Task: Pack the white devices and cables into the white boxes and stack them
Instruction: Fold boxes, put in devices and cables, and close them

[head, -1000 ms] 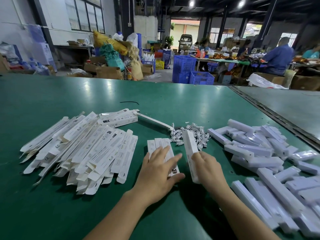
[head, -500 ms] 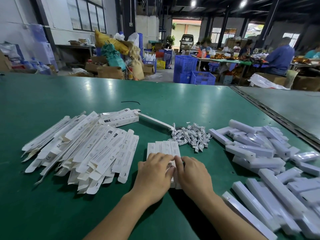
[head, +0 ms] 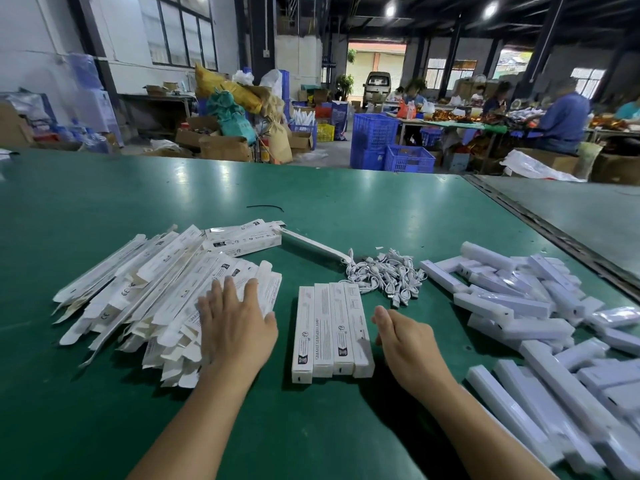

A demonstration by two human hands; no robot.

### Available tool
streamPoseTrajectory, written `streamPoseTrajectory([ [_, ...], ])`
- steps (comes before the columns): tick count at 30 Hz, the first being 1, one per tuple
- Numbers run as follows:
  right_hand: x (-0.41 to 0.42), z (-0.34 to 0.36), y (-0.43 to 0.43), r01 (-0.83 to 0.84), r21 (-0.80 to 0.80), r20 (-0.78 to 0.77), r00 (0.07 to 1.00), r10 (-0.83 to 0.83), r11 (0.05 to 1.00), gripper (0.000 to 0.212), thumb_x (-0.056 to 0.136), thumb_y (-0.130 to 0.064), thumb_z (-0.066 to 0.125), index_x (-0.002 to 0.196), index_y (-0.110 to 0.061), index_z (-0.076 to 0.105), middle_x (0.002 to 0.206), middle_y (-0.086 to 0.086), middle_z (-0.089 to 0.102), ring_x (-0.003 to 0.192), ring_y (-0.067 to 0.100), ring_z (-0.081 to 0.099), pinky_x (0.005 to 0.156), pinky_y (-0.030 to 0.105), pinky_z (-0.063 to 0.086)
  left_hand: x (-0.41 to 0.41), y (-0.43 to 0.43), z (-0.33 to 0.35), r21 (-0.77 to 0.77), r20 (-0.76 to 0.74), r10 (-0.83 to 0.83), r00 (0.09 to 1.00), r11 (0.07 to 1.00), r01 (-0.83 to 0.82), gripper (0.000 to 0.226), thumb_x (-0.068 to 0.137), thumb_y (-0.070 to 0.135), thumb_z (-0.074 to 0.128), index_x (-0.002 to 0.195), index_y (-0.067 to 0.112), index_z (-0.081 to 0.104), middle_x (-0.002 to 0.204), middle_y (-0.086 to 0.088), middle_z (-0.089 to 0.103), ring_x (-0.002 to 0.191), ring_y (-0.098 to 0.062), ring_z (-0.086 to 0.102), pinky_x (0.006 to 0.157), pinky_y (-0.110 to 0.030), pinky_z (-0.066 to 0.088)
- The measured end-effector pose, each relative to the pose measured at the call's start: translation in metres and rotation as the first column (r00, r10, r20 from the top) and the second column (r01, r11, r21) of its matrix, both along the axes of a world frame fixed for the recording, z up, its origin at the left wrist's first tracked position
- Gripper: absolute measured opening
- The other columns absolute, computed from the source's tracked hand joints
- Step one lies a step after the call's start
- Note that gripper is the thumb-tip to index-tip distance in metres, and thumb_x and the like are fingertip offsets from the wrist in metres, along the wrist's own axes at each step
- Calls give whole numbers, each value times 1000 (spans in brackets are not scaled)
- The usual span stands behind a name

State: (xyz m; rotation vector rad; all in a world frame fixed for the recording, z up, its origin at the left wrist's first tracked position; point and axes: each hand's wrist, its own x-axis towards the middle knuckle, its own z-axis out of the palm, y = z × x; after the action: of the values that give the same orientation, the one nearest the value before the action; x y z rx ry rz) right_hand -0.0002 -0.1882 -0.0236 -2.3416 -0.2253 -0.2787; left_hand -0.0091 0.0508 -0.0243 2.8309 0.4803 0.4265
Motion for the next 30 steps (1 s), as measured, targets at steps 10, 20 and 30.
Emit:
streamPoseTrajectory([
  [10,1,-2,-1,-14,0,2,1000,14,1000,57,102,-45,33,92,2,64,78,13,67,75,27,61,75,36,44,1,2,1,40,25,-16,1000,999,15,47,96,26,59,141,20,48,135,3,59,131,-25,42,118,-43,26],
  [20,0,-1,1,-33,33,-81,996,36,999,49,103,-45,34,94,-21,76,82,-17,69,76,-8,57,67,0,35,-6,-18,16,-318,460,-30,887,927,196,36,94,9,60,129,10,54,121,-9,62,91,-30,63,70,-34,45],
  [30,-3,-4,7,-82,109,-35,996,86,991,42,101,-41,41,100,-10,69,96,0,72,90,15,65,85,31,50,-10,-35,20,-577,497,-130,858,689,438,14,98,21,52,101,27,40,98,2,74,65,-9,68,46,-24,47],
])
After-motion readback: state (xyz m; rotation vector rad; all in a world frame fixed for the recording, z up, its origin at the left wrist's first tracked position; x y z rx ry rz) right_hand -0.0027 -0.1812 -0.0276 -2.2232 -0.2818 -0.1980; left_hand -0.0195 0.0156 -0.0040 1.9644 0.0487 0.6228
